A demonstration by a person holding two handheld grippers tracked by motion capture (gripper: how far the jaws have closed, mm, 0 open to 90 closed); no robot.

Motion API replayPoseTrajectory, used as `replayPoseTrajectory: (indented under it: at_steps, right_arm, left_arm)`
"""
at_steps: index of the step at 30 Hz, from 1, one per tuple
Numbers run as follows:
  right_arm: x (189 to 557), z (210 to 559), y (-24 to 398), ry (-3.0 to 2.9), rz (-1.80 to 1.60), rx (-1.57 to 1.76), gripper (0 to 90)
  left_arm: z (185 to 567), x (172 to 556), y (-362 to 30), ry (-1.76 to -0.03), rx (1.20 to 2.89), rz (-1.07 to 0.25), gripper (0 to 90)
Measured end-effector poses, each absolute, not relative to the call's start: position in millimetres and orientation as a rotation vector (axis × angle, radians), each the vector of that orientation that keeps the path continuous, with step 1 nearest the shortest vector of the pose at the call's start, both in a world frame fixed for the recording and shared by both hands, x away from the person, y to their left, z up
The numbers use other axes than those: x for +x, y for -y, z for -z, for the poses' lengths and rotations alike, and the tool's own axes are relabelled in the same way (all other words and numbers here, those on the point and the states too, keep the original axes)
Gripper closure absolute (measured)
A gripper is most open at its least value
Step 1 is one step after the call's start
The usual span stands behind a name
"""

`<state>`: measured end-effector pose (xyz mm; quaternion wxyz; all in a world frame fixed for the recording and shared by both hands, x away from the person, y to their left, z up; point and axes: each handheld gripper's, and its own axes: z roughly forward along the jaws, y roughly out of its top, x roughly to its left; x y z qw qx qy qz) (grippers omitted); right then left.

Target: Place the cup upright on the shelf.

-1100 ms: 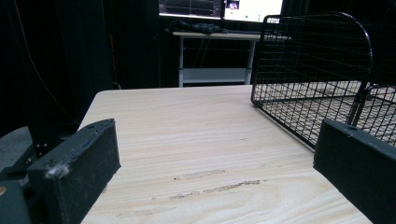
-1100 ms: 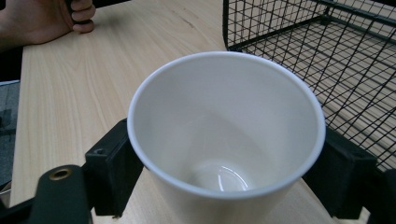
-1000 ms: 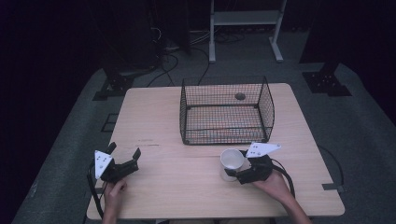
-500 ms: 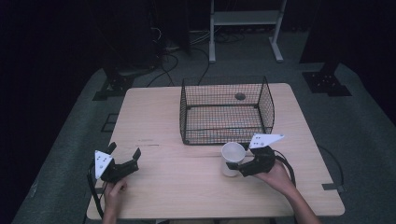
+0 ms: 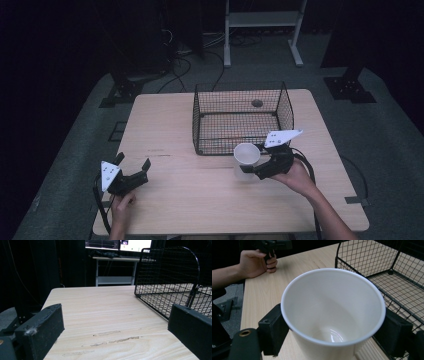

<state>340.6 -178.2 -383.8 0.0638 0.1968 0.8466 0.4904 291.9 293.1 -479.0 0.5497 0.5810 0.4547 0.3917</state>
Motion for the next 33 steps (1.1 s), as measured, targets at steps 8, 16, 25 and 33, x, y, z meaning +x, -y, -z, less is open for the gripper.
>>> replayPoseTrajectory:
  at_steps: [8, 16, 25, 33]
  right_arm:
    - [345.9, 369.5, 172.6, -2.560, -1.465, 0.555, 19.6]
    - [354.5, 353.1, 169.9, -2.555, -1.480, 0.527, 19.6]
    - [365.8, 341.4, 166.3, -2.550, -1.487, 0.517, 19.6]
    - [373.3, 334.4, 162.3, -2.565, -1.473, 0.510, 19.6]
  left_arm:
    - [479.0, 292.1, -293.1, -1.078, 1.372, -0.924, 0.0]
    - [479.0, 292.1, -293.3, -1.079, 1.373, -0.924, 0.0]
    - [479.0, 292.1, -292.9, -1.077, 1.372, -0.925, 0.0]
    - [479.0, 292.0, -292.7, -1.075, 1.375, -0.925, 0.0]
